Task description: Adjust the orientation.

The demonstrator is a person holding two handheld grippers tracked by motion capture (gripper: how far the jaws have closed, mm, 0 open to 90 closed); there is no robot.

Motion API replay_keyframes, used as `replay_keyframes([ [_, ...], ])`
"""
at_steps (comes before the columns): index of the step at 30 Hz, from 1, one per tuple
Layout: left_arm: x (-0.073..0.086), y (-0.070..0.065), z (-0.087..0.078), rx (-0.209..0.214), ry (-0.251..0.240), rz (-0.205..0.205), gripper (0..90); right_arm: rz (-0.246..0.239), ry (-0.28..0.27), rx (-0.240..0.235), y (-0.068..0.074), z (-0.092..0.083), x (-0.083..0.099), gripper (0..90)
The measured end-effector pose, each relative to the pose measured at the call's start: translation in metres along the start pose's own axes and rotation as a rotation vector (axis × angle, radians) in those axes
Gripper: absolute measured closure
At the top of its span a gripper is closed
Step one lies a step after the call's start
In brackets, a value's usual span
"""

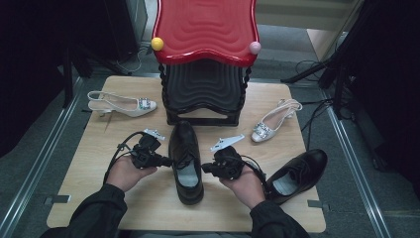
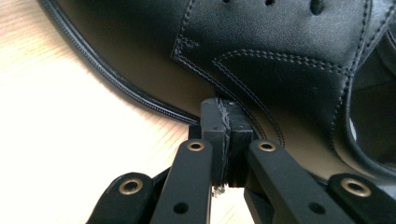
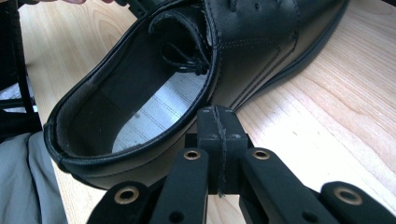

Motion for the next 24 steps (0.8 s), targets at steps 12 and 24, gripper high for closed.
replay_keyframes([
  [12,-0.010,0.001,0.007,0.016,-0.007,0.004,88.9,0.008,-0.006,0.013,0.002,-0.006,0.008,89.3],
  [24,-0.007,0.005,-0.019,-0.007,-0.077,0.024,49.1,0.044,-0.073,0.042,-0.022,-0.025,0.010,39.1],
])
Point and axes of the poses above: each handheld gripper's, and its own axes: z roughly forward along the jaws, x roughly out of its underside, y roughly to its left, the point moved 7 cm from there along z, roughly forward along the jaws, and after that the axes turned 11 degrees about z, right-handed, at the moved point
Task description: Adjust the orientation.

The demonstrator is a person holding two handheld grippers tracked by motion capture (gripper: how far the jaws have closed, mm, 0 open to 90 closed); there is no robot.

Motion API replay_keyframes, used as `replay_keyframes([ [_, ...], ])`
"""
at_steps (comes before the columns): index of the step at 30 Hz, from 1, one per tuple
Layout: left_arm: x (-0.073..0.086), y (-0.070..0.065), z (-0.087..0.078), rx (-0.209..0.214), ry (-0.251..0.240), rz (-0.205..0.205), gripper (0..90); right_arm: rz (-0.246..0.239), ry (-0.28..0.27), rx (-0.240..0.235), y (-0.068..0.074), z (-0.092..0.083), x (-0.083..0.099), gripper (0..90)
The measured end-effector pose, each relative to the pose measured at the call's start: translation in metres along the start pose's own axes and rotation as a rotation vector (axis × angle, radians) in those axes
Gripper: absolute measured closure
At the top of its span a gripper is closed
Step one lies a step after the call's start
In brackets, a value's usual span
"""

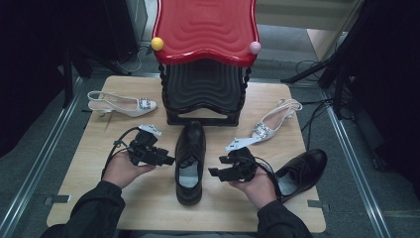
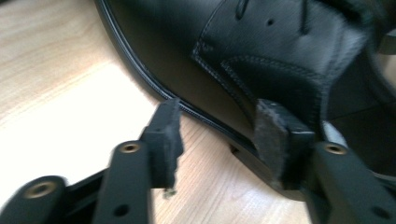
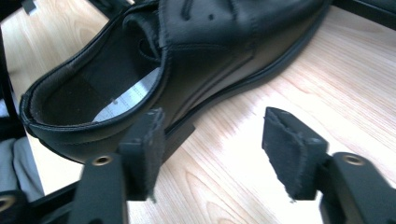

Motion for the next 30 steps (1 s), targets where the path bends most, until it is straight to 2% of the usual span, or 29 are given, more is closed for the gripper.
replay_keyframes([
  [3,0.000,0.000,-0.008,0.001,-0.026,-0.007,41.3,0.018,-0.016,-0.018,-0.003,-0.007,-0.002,35.4],
  [6,0.001,-0.002,-0.010,0.011,-0.025,-0.007,37.1,0.019,-0.020,-0.025,-0.004,-0.011,-0.003,33.2],
  [8,0.005,-0.005,-0.011,0.008,-0.013,0.014,34.5,0.017,0.002,-0.029,-0.003,-0.015,0.000,31.7],
  [10,0.007,-0.006,-0.011,0.005,-0.008,0.018,33.0,0.002,0.014,-0.022,-0.003,-0.018,0.003,31.8],
  [18,0.014,-0.007,-0.015,-0.007,0.002,0.004,32.7,-0.006,0.008,-0.011,-0.006,-0.030,0.006,35.0],
  [24,0.017,-0.004,-0.016,-0.009,0.003,-0.001,32.8,0.009,-0.002,-0.003,-0.014,-0.041,0.009,39.0],
  [30,0.012,-0.003,-0.012,0.009,-0.003,0.004,32.8,0.041,-0.012,0.022,-0.025,-0.054,0.018,41.0],
])
Point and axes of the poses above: each handheld gripper's, and its own axes: z roughly forward along the jaws, x roughly out of its underside, y roughly to its left, the point moved 7 cm from there along z, roughly forward along the jaws, and after that the axes turned 11 degrees about z, right-handed, at the moved point
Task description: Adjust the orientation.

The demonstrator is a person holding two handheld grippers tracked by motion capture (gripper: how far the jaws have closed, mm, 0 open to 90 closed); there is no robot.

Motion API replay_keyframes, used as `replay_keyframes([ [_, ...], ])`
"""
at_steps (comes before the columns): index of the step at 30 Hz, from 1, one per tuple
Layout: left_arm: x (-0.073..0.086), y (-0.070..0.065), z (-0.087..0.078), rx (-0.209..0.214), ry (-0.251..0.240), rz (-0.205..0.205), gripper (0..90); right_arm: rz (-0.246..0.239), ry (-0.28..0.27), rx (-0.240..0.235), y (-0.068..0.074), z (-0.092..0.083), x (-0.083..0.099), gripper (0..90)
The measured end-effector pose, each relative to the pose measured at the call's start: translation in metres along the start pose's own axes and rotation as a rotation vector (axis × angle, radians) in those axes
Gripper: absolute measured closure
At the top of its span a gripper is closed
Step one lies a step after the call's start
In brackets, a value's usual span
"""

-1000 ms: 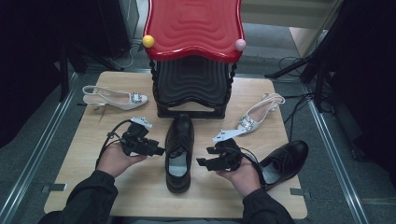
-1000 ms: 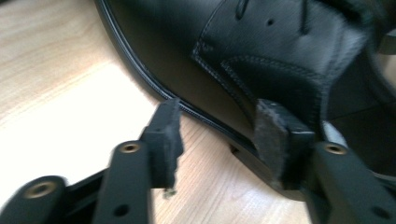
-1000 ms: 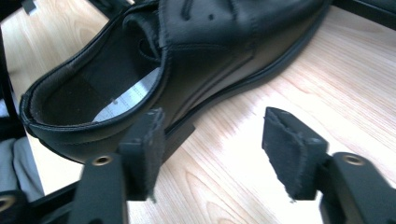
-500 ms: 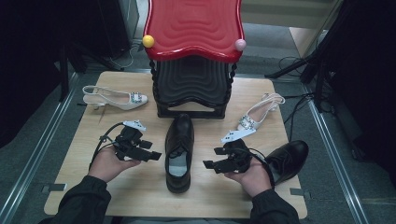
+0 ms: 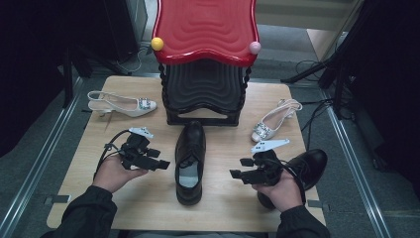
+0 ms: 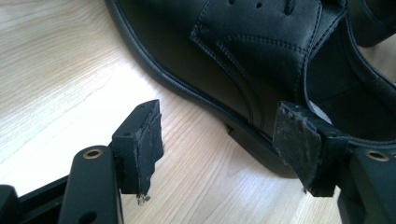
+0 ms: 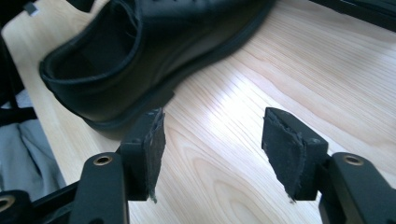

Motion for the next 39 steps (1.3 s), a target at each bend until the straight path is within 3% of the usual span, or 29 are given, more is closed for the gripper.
replay_keyframes([
  [8,-0.003,0.005,0.003,0.006,0.002,0.011,32.9,0.059,-0.027,0.050,-0.020,-0.023,0.008,51.0],
  [15,-0.008,0.005,0.002,-0.001,-0.014,0.008,32.9,0.077,-0.028,0.082,-0.031,-0.036,0.020,60.0],
  [18,-0.012,0.003,0.002,0.003,-0.015,0.017,32.9,0.073,-0.013,0.091,-0.034,-0.042,0.028,71.4],
  [21,-0.014,0.005,0.004,0.005,-0.014,0.015,32.8,0.083,-0.009,0.095,-0.036,-0.046,0.032,75.9],
  [26,-0.018,0.008,0.006,0.012,-0.021,0.004,32.9,0.090,-0.025,0.150,-0.042,-0.060,0.040,90.0],
  [30,-0.022,0.009,0.009,0.015,-0.021,0.006,33.1,0.114,-0.055,0.167,-0.046,-0.070,0.044,90.0],
  [32,-0.024,0.009,0.011,0.014,-0.021,0.005,33.2,0.139,-0.069,0.153,-0.049,-0.073,0.047,90.0],
  [39,-0.029,0.011,0.016,0.011,-0.016,0.010,33.6,0.175,-0.022,0.185,-0.057,-0.079,0.065,90.0],
])
Point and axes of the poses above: each handheld gripper's, and its own axes: z roughly forward along the jaws, x roughly out of its underside, y roughly to its left, the point moved 7 cm from there along z, roughly forward along the jaws, and after that the axes turned 11 degrees about z, right-handed, at the moved point
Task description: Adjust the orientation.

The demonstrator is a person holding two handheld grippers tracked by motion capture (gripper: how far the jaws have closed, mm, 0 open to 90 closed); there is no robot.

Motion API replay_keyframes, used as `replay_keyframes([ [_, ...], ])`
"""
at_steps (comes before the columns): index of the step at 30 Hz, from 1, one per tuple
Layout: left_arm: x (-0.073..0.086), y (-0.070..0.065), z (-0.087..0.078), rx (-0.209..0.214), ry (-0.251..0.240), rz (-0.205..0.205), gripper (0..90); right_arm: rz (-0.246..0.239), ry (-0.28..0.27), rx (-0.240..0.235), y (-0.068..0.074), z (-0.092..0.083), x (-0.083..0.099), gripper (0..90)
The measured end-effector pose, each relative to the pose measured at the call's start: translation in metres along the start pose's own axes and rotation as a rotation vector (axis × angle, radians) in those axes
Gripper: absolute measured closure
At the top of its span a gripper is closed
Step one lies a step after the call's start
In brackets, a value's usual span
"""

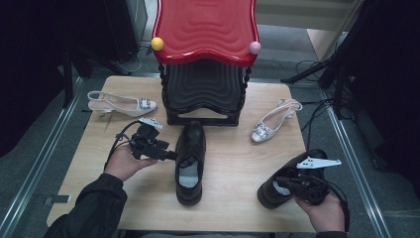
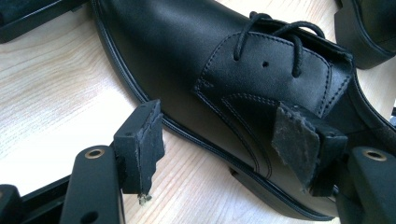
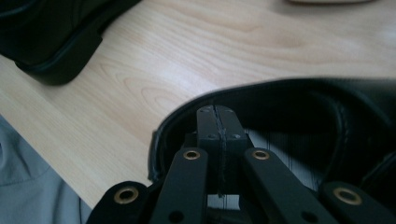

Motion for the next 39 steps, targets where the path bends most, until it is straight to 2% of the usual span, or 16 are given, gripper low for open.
replay_keyframes([
  [5,-0.001,0.000,0.001,0.004,0.002,-0.003,33.7,0.001,0.064,-0.007,0.000,0.010,0.008,90.0],
  [9,-0.001,-0.001,0.000,-0.003,0.003,0.004,33.8,-0.019,0.098,-0.027,0.005,0.021,0.007,90.0],
  [11,0.000,-0.002,-0.001,-0.004,-0.003,0.003,34.0,-0.033,0.111,-0.007,0.006,0.024,0.007,90.0],
  [19,0.002,-0.002,-0.002,-0.012,-0.004,0.003,34.0,-0.017,0.115,-0.037,0.008,0.029,0.003,90.0],
  [33,0.008,-0.002,-0.005,-0.020,-0.005,-0.003,34.0,-0.052,0.119,-0.058,0.024,0.044,-0.007,90.0],
  [39,0.010,-0.004,-0.006,-0.021,-0.008,0.002,34.0,-0.050,0.128,-0.078,0.031,0.051,-0.011,90.0],
])
Point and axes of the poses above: each handheld gripper's, and its own axes: z roughly forward along the jaws, x roughly out of its underside, y roughly to its left, the point moved 7 cm from there along z, roughly forward along the jaws, and after that the axes turned 11 degrees about z, right-handed, at the moved point
